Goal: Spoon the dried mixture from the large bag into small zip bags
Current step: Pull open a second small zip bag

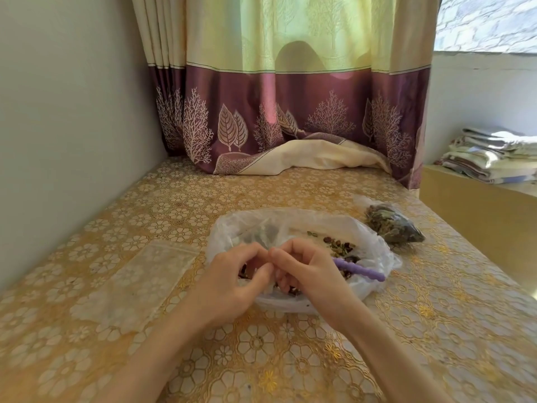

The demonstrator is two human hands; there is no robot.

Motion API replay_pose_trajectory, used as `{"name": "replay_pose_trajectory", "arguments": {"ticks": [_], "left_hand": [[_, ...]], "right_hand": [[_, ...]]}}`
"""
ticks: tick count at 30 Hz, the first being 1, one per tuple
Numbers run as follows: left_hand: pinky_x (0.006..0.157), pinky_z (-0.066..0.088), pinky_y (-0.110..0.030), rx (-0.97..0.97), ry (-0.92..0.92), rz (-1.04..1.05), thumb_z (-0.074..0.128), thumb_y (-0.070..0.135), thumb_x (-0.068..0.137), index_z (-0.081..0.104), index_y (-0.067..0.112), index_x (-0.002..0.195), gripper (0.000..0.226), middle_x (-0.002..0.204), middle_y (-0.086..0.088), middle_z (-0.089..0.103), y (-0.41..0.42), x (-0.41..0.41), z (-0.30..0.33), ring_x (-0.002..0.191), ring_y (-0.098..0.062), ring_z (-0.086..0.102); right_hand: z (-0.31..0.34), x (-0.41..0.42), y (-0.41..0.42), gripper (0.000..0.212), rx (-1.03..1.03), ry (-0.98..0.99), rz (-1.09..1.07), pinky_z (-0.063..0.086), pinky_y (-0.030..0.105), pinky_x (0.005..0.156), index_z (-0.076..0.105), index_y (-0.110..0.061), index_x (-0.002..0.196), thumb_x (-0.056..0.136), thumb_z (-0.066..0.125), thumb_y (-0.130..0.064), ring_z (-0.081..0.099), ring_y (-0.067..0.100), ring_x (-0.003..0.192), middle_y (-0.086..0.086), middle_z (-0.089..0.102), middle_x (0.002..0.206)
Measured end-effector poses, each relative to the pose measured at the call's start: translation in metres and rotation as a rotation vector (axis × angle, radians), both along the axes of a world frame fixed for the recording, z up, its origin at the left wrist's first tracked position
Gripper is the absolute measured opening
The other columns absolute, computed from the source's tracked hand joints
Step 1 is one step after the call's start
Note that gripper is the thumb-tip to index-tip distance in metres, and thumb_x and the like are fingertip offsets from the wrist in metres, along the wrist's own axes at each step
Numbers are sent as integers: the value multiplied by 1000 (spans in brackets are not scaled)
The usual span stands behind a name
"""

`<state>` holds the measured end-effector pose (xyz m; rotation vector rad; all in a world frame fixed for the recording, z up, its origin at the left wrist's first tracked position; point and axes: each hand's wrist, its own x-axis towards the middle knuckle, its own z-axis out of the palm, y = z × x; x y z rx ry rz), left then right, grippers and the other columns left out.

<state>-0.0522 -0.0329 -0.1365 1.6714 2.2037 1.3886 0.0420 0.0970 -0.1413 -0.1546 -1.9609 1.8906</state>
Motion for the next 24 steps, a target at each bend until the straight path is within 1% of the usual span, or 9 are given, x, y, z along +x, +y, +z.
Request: {"name": "replay_pose_trajectory", "arguments": {"ticks": [3,7,10,12,15,17,20,22,24], "left_hand": [[58,37,-11,-4,52,-5,48,35,89,58,22,80,18,72,13,56,0,-2,-2,63,-5,50],[54,33,-13,22,113,9,34,45,91,51,27,76,29,70,14,53,1,-4,-4,58,-5,47],[56,39,-18,31,158,49,34,44,91,54,24,80,31,71,11,54,3,-6,-5,62,-7,50],[54,36,-16,40,163,72,36,39,93,52,23,78,28,70,10,53,2,-6,-5,59,-6,48],[48,30,-14,70,104,65,38,31,93,45,26,72,23,64,11,50,2,-3,-4,51,-6,41],[47,29,-13,97,34,56,40,29,95,44,28,71,25,58,14,47,3,-1,-3,49,-4,38],[47,28,-12,117,-58,59,42,24,97,45,29,68,30,55,12,46,4,3,0,48,-3,37],[48,28,-14,129,-98,59,41,30,95,46,28,68,27,55,10,45,4,5,1,49,-3,36],[50,31,-21,137,-145,61,40,37,91,47,25,68,27,55,8,44,5,7,2,52,-6,37]], "right_hand": [[0,0,-3,18,-9,10,46,45,18,56,66,-28,67,77,61,-42,54,8,55,-5,61,61],[1,0,-2,20,-74,23,84,45,20,56,63,-20,72,82,59,-36,53,12,56,-1,59,62],[-1,-2,-5,23,-61,33,59,45,20,56,60,-12,77,83,56,-34,53,11,55,-1,59,61],[-1,-2,-8,20,-29,51,43,45,19,56,58,-10,79,89,55,-27,52,10,55,1,58,62],[1,-2,-13,19,38,87,6,44,17,57,57,-10,78,95,51,-13,51,8,56,0,56,62],[2,-2,-14,20,63,118,-18,43,16,57,57,-11,77,96,50,-11,50,6,56,-3,55,62],[2,-3,-14,20,77,150,-26,42,15,56,57,-11,77,96,50,-9,49,4,56,-7,54,60],[2,-2,-14,19,83,160,-28,42,16,57,58,-10,78,96,50,-9,49,5,57,-8,55,60],[3,-3,-13,17,77,169,-24,43,16,58,58,-8,80,95,50,-11,50,5,58,-9,56,61]]}}
